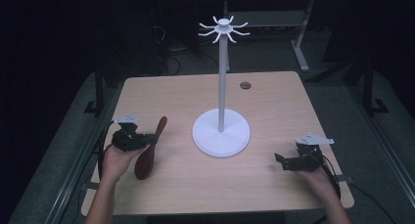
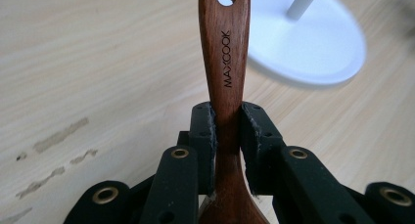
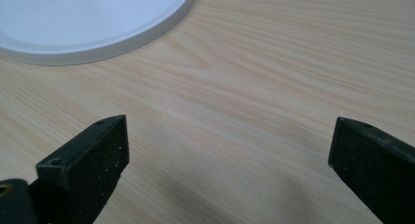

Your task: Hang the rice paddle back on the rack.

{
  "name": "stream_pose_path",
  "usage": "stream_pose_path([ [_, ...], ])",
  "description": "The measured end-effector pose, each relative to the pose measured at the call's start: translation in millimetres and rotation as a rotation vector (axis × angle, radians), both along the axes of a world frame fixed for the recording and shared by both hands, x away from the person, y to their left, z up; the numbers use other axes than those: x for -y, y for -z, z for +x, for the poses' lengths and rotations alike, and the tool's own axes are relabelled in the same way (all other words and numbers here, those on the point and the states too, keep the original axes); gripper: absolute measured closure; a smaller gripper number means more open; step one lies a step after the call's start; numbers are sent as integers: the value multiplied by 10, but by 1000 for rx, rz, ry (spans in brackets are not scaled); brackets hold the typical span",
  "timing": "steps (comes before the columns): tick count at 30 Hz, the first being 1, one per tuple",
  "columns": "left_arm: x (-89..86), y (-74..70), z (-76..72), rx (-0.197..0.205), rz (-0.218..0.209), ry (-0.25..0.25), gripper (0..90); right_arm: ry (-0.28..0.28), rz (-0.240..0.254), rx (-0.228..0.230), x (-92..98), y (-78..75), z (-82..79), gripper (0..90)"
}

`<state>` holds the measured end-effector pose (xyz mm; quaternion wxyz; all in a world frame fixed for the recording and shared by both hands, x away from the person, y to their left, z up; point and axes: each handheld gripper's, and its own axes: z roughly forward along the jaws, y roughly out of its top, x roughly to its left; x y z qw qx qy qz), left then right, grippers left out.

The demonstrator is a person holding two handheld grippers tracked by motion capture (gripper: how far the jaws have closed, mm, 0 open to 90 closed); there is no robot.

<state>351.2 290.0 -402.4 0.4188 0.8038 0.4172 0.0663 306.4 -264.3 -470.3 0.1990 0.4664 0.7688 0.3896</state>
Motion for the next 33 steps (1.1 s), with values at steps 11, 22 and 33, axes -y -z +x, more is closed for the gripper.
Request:
stream_pose_path([
  [11, -62, -96, -78, 110, -111, 57, 762, 2, 3, 0, 1, 2, 1, 12],
  [22, -66, -177, -139, 169, -163, 99, 762, 1, 3, 0, 6, -1, -3, 12],
  [33, 15, -221, -164, 213, -193, 143, 762, 2, 1, 0, 0, -5, -6, 12],
])
